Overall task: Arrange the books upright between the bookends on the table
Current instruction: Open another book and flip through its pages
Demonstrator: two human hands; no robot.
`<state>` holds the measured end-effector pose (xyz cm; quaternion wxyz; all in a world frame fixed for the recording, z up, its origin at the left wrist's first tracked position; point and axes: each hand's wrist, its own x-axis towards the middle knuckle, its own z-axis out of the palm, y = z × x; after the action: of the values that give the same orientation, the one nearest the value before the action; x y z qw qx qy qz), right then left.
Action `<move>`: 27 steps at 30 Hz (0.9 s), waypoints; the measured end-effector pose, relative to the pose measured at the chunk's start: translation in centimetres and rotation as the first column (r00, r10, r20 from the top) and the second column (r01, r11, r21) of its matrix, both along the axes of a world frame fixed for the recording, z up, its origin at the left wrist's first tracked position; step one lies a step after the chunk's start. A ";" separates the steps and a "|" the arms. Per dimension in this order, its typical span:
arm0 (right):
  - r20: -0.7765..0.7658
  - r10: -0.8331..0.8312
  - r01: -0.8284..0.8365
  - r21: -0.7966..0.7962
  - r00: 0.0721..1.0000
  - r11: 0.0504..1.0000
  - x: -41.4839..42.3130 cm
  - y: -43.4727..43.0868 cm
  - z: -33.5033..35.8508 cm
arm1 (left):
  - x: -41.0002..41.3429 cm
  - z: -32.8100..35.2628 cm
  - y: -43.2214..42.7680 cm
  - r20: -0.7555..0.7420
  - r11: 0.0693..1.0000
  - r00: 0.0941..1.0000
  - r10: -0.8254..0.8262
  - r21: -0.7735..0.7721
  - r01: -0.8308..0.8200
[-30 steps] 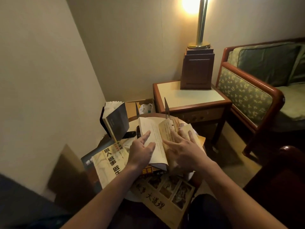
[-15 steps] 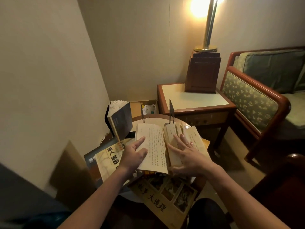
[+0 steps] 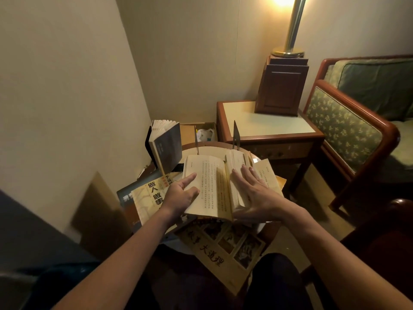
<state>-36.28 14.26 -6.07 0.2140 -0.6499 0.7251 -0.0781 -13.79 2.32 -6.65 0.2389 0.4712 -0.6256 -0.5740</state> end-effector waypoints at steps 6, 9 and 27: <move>-0.055 -0.082 0.081 -0.019 0.995 0.997 -0.4 0.5 0.2 | 0.0 0.0 0.0 0.020 1.000 1.000 0.007 -0.023 -0.006; -0.147 -0.068 0.068 -0.004 0.987 0.998 -0.7 0.8 0.7 | 0.0 0.1 0.0 0.027 1.000 1.000 0.011 -0.023 -0.010; -0.253 0.168 -0.139 0.127 0.953 0.982 2.8 -1.6 -0.2 | 0.2 -0.8 -0.6 -0.056 0.990 0.991 0.125 0.073 -0.121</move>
<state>-33.49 12.66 -6.28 0.1561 -0.6964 0.6974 0.0646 -13.55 1.76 -7.45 0.2762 0.4992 -0.5676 -0.5935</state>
